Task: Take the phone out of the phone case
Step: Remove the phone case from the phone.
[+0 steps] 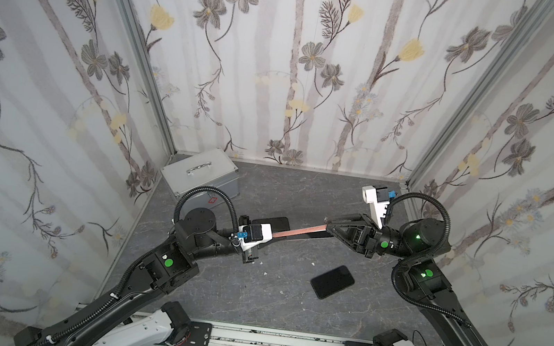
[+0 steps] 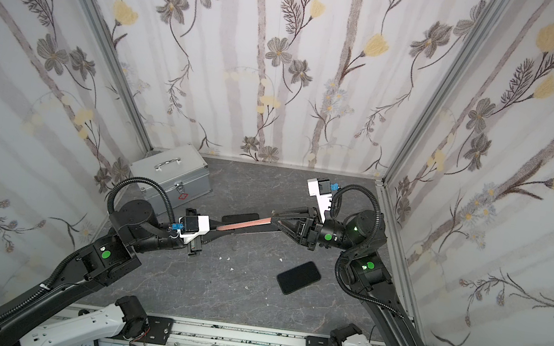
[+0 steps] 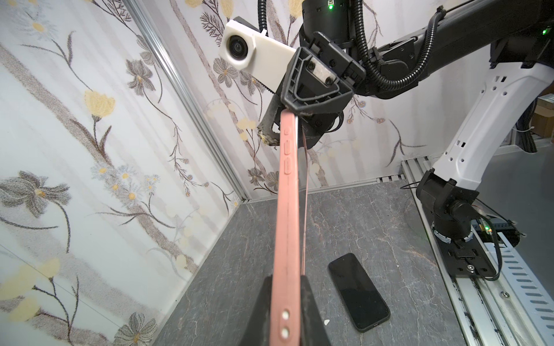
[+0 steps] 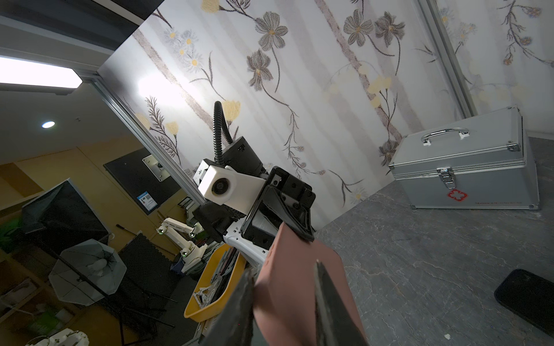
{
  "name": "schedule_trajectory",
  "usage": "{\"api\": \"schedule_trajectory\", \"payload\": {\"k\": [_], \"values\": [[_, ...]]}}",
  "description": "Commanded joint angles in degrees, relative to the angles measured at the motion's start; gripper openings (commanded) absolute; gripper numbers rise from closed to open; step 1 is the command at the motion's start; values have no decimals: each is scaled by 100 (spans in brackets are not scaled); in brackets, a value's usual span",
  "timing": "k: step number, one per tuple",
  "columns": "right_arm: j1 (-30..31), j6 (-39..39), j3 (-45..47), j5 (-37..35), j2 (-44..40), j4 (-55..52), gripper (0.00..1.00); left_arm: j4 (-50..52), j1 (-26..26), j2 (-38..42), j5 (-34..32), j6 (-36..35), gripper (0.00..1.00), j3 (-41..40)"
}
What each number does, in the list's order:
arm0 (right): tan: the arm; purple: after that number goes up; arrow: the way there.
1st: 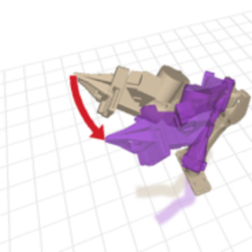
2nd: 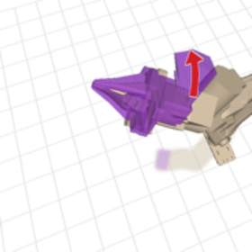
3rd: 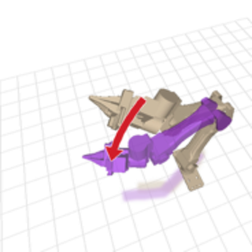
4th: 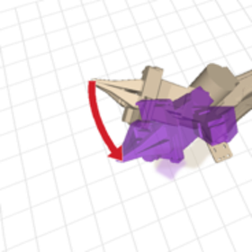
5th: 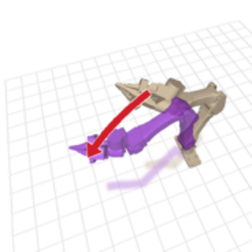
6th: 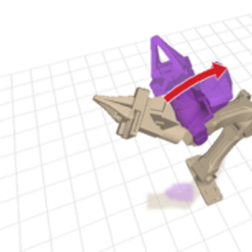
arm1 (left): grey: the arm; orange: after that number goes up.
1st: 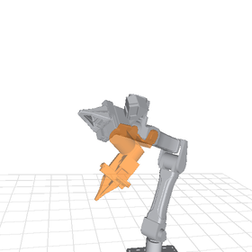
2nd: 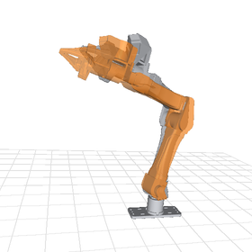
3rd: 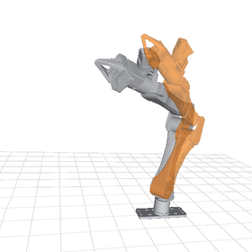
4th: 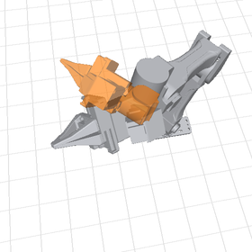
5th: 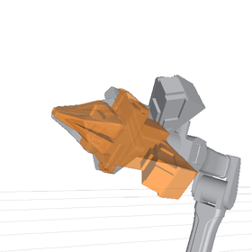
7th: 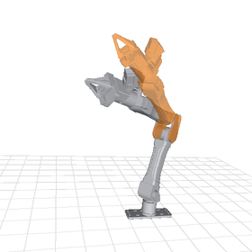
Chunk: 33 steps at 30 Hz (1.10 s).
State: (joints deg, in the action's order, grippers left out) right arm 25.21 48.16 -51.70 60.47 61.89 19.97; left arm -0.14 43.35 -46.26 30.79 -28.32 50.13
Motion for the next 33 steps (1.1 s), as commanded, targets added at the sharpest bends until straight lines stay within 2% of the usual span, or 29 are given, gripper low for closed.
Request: {"api": "schedule_trajectory", "payload": {"k": [1,15,19,23,27,30,33], "values": [[45,667,46,-152,47,-519,30,-1076,7,-5,-529,-644,0,102],[54,763,63,-299,87,-517,25,-988,11,-5,-498,-762,0,121],[53,761,-7,-591,29,-459,26,-979,8,21,-468,-715,0,55],[-71,614,-257,-1259,-117,-245,44,-979,10,86,-424,-596,0,-87],[-381,136,-338,-2426,-519,-259,62,-1060,6,143,-368,-301,0,-258],[-599,-214,-64,-3411,-985,-218,68,-1507,7,252,-536,230,0,-513],[-686,-738,227,-3961,-1345,-221,71,-2128,-2,286,-853,1181,0,-711]]}}
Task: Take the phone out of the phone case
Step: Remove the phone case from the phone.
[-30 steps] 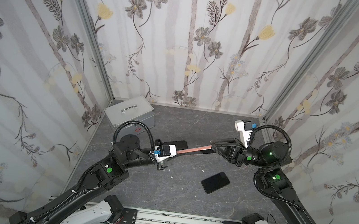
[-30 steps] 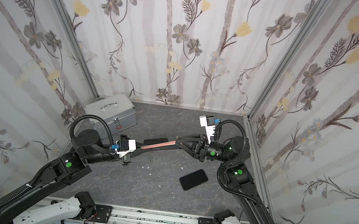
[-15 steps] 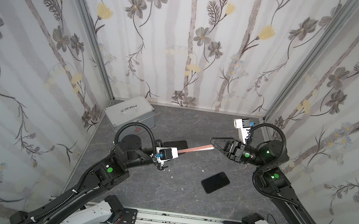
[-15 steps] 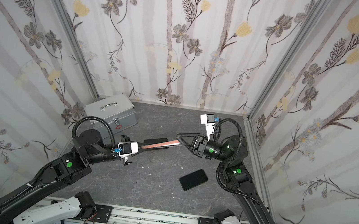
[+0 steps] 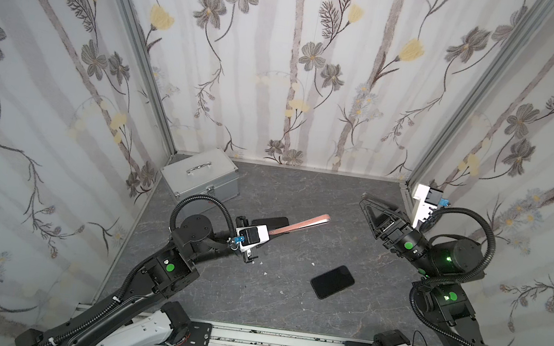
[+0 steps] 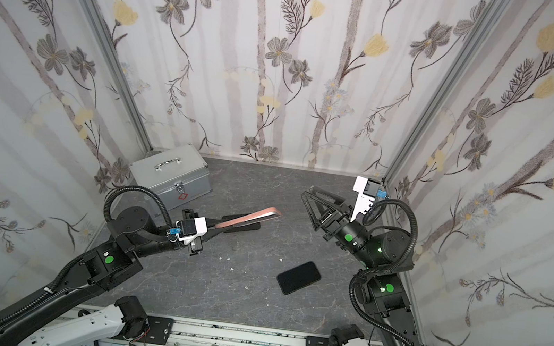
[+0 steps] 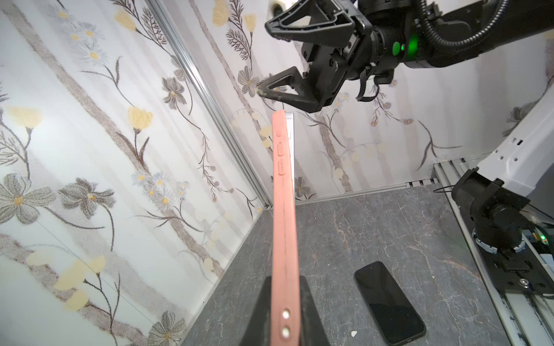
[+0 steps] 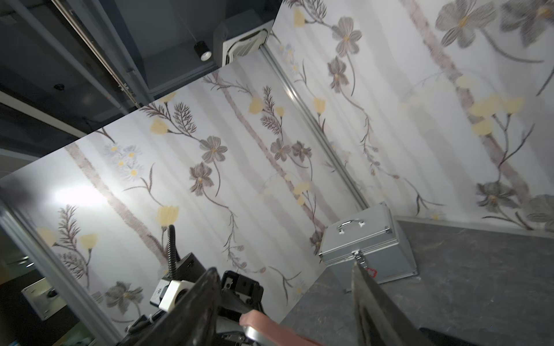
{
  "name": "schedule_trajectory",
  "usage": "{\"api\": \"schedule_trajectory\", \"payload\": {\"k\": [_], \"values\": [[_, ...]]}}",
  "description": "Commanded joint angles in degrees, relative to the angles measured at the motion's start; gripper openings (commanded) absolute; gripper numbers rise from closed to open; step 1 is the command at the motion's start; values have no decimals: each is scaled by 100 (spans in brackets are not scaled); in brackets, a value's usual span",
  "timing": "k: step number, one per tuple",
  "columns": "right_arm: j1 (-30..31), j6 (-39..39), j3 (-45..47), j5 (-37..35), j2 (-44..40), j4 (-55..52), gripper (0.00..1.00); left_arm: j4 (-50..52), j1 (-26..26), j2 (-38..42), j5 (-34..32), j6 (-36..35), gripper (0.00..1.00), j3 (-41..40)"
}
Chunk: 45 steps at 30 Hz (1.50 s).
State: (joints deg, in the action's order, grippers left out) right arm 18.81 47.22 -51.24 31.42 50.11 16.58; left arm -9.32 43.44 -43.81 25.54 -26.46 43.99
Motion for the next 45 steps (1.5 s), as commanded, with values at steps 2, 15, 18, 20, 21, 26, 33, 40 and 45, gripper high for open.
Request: {"api": "schedule_trajectory", "payload": {"k": [2,15,18,20,21,26,33,40,45], "values": [[-53,-952,301,-1124,-272,41,74,-1532,-2,-15,-467,1738,0,-127],[333,-1196,1005,627,121,1326,72,-3423,343,-566,-1130,5162,0,-172],[728,-1115,1016,659,329,1779,70,-3635,459,-688,-1241,5679,0,-41],[913,-911,1077,715,475,2296,69,-3759,561,-746,-1239,5865,0,35],[1009,-760,1114,743,577,2623,68,-3817,615,-769,-1247,5908,0,56],[1461,-315,888,1198,1144,3648,64,-4020,823,-855,-1227,5994,0,114],[1912,-387,477,1284,1466,3762,60,-4171,916,-927,-1074,5925,0,93],[2120,-415,376,1368,1735,3546,55,-4255,987,-971,-933,5966,0,132],[2183,-456,260,1445,1834,3462,47,-4287,1025,-956,-904,5942,0,105]]}}
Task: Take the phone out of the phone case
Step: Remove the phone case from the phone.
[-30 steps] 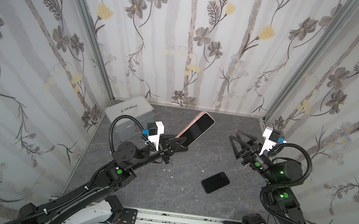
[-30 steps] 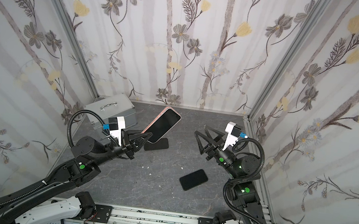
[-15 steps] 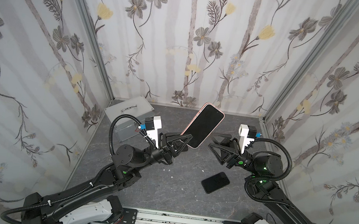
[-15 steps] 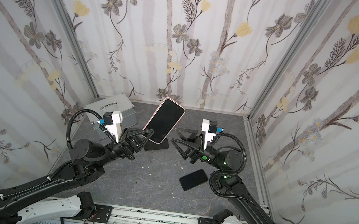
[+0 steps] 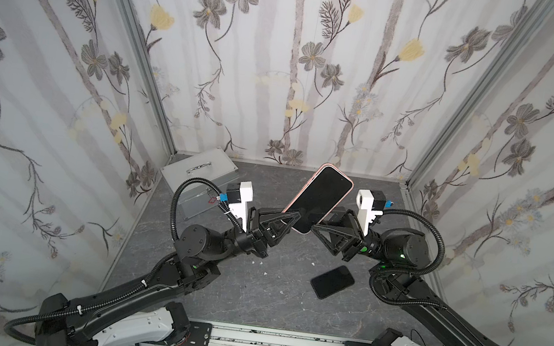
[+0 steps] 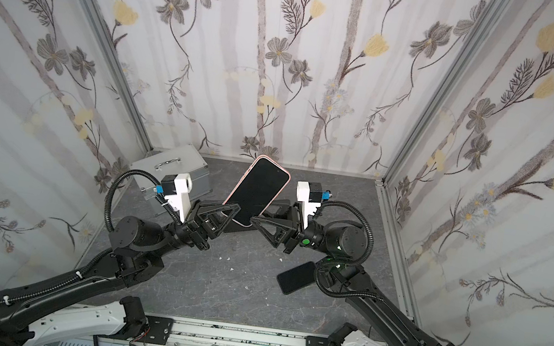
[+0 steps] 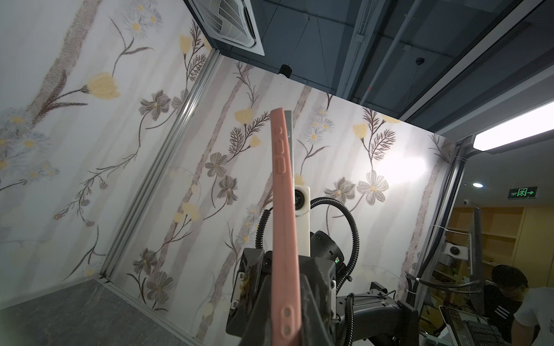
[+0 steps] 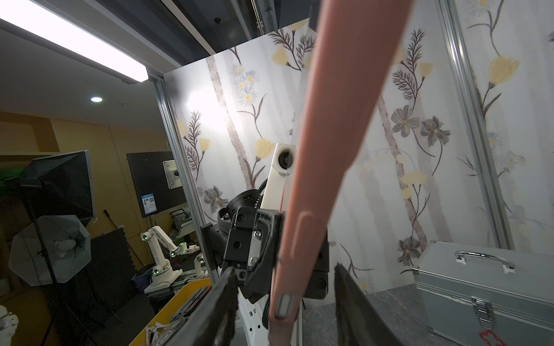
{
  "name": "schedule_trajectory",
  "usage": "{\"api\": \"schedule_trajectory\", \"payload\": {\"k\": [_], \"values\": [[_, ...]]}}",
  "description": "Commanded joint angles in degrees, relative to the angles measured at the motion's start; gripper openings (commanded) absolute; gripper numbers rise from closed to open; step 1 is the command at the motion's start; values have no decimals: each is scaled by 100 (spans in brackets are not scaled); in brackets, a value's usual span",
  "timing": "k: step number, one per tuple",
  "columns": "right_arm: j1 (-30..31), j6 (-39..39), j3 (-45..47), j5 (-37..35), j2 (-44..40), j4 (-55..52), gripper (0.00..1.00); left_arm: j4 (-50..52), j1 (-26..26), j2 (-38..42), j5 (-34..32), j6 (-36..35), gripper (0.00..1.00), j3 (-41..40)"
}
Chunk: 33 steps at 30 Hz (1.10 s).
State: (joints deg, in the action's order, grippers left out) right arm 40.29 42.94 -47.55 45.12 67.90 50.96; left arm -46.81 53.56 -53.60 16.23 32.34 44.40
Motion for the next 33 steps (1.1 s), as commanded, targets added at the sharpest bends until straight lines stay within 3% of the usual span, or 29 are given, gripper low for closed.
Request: {"api": "schedule_trajectory", "payload": {"k": [1,9,18,33], "values": [[61,-37,-158,110,80,11,45,-546,21,21,28,54,0,63],[222,-204,-299,238,194,-227,32,-593,94,-8,-14,26,0,42],[256,-238,-355,182,167,-399,28,-617,126,25,21,-9,0,-2],[277,-267,-423,42,98,-751,12,-628,138,-4,44,-116,0,-87]]}}
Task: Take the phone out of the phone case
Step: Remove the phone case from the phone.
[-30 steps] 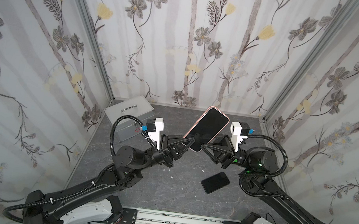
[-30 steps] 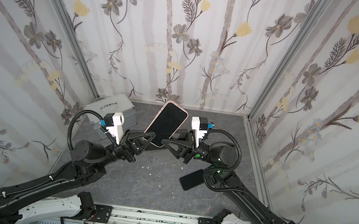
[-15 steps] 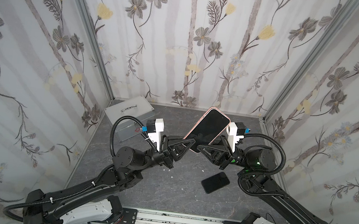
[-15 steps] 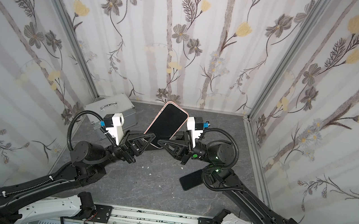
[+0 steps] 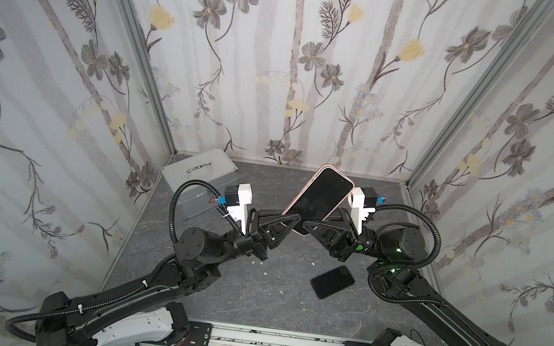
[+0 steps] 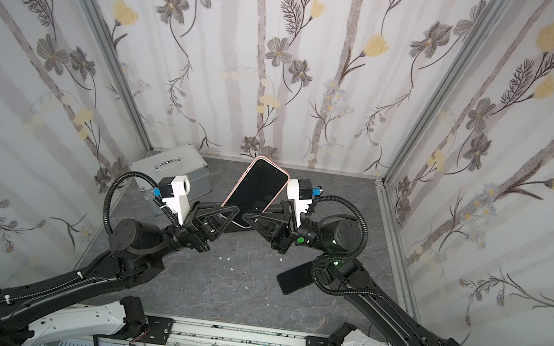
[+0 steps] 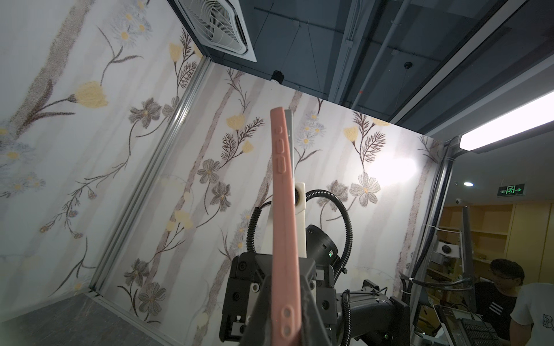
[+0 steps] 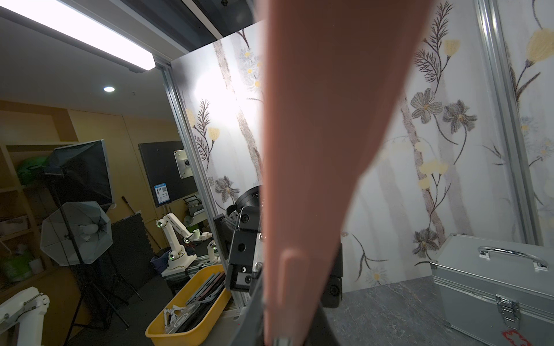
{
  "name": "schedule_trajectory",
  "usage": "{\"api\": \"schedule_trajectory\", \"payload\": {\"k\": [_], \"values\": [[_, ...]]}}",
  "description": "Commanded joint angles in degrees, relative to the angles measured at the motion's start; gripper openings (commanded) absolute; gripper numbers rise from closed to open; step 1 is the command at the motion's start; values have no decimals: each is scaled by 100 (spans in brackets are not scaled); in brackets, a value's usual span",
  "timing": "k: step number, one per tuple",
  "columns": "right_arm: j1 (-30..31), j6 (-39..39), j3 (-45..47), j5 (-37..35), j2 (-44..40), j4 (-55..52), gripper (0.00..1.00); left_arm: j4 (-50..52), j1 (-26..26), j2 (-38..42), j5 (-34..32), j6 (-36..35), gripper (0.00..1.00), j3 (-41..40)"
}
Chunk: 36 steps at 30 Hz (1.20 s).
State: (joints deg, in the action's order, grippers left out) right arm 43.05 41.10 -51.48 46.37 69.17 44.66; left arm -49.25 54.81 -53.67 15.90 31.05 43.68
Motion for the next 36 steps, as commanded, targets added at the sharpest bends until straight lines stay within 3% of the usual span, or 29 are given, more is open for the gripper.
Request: {"api": "schedule_trajectory", "payload": {"k": [1,4,7,12,13,14,19,25,30,36], "values": [[2,-113,-28,-131,-59,-186,8,-385,23,14,58,-4,0,-31],[3,-283,-28,-258,-181,-363,0,-383,9,32,18,-148,0,-119],[-4,-549,-3,-500,-349,-643,0,-377,1,49,25,-365,4,-186],[-63,-1332,93,-1237,-839,-1437,0,-304,4,252,-123,-1197,71,-389],[-92,-1557,112,-1459,-976,-1670,0,-228,5,345,-252,-1456,81,-436],[-118,-1768,140,-1635,-1097,-1834,0,-107,5,431,-365,-1708,84,-456],[-207,-2876,182,-2485,-1650,-2809,0,1050,4,693,-927,-3156,86,-70],[-262,-3996,-105,-3060,-1748,-3990,0,2471,13,397,-897,-4353,80,937],[-232,-4506,-222,-3466,-1663,-4463,0,3017,225,9,-885,-5162,74,1644],[51,-4818,-169,-3697,-1558,-4469,0,3238,806,-358,-1315,-6191,71,2004]]}}
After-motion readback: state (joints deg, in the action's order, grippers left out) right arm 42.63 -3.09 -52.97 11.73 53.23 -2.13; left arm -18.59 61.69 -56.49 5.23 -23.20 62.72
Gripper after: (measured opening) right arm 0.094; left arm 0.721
